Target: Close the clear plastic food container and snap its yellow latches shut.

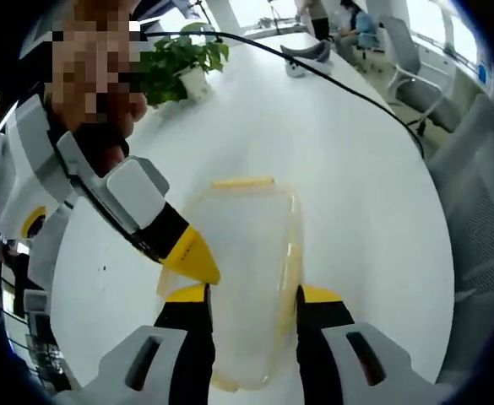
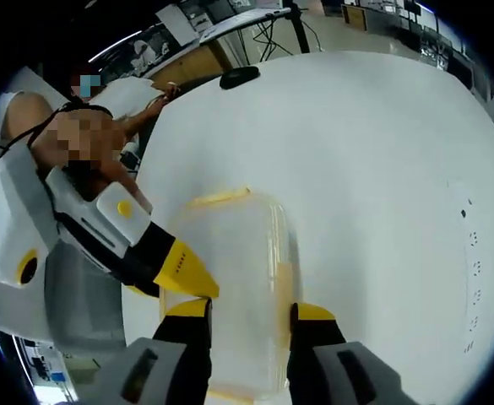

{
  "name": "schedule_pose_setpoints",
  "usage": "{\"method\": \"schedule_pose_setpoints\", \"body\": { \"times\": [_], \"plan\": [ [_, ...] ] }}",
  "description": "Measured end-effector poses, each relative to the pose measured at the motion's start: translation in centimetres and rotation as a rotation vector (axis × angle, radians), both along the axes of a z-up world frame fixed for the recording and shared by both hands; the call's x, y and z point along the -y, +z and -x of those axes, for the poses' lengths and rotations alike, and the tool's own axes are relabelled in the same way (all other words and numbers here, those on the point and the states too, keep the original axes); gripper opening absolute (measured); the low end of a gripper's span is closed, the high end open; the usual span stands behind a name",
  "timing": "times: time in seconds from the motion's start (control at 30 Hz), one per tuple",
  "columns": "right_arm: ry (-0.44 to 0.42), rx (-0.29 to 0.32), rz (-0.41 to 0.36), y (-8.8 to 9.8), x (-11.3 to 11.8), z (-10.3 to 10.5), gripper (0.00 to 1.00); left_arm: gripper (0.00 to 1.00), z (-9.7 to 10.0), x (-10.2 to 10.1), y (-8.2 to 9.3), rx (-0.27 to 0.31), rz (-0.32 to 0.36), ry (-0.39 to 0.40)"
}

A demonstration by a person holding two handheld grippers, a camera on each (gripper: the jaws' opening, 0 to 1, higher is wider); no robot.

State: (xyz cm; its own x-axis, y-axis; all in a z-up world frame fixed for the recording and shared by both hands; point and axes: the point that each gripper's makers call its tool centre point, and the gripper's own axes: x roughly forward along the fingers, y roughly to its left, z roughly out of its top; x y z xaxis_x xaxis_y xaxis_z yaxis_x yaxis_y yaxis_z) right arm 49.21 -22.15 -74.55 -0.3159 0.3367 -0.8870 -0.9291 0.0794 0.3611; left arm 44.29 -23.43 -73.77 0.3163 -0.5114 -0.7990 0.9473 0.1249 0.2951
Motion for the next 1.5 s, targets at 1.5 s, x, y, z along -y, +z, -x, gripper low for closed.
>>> {"method": "schedule_pose_setpoints", "body": {
  "times": [1.5],
  "plan": [
    [0.035, 0.191, 0.025, 3.2, 3.0, 1.6, 0.49, 0.44, -0.6, -2.3, 1.9, -0.049, 0.01, -0.016]
  ]
}}
